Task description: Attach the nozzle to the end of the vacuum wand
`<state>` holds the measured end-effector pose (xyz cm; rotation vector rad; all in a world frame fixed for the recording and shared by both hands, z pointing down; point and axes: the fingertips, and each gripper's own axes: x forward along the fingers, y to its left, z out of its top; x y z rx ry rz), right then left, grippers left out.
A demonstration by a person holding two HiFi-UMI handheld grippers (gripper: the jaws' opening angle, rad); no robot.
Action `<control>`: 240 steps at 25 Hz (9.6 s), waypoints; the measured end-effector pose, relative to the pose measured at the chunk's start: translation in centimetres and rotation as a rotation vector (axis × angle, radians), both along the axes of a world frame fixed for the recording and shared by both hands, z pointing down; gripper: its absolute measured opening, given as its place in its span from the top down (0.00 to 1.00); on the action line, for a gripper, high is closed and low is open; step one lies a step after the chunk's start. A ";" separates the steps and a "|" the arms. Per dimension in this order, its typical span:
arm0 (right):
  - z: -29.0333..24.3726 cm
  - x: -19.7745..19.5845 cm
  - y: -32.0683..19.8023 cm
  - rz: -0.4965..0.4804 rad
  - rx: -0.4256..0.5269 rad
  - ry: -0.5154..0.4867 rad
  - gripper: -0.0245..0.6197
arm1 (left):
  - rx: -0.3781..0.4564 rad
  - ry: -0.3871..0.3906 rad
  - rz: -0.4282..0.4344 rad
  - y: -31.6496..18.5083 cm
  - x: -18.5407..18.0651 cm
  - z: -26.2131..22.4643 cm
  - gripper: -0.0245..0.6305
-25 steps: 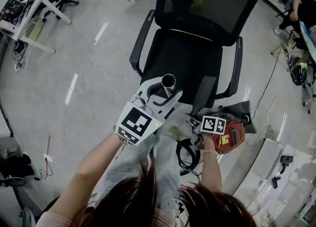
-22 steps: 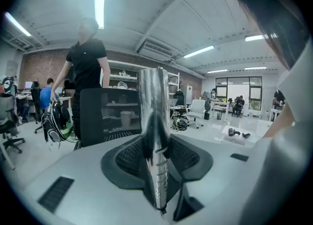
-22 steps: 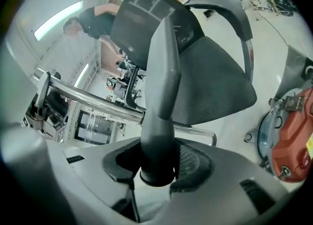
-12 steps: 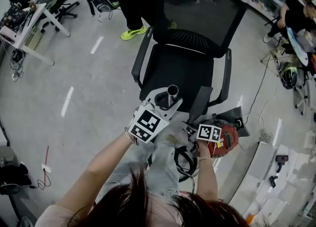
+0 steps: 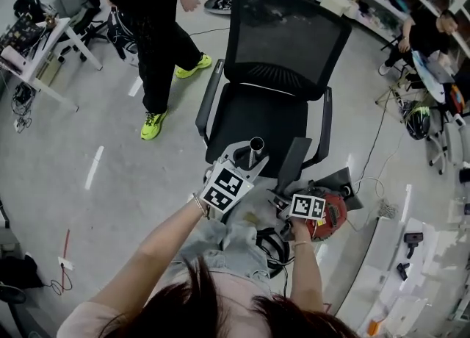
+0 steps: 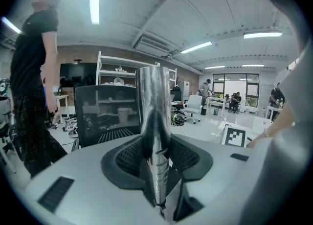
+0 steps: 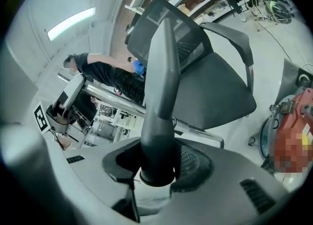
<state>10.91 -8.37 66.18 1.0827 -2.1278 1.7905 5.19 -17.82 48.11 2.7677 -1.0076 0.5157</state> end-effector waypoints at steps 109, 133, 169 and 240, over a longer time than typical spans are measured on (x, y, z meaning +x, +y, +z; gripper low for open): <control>-29.6 -0.8 -9.0 0.194 0.707 -0.092 0.70 | 0.030 0.033 0.177 3.9 5.7 -0.2 0.72; -30.0 -3.9 -7.6 0.061 0.938 0.240 0.70 | 0.013 0.043 0.227 4.4 6.0 0.0 0.72; -29.6 -3.6 -7.2 0.148 0.984 0.556 0.70 | 0.049 0.007 0.249 4.7 6.5 0.1 0.72; -29.0 -3.0 -4.9 -0.109 0.767 0.562 0.68 | 0.071 -0.015 0.269 5.9 7.0 0.2 0.72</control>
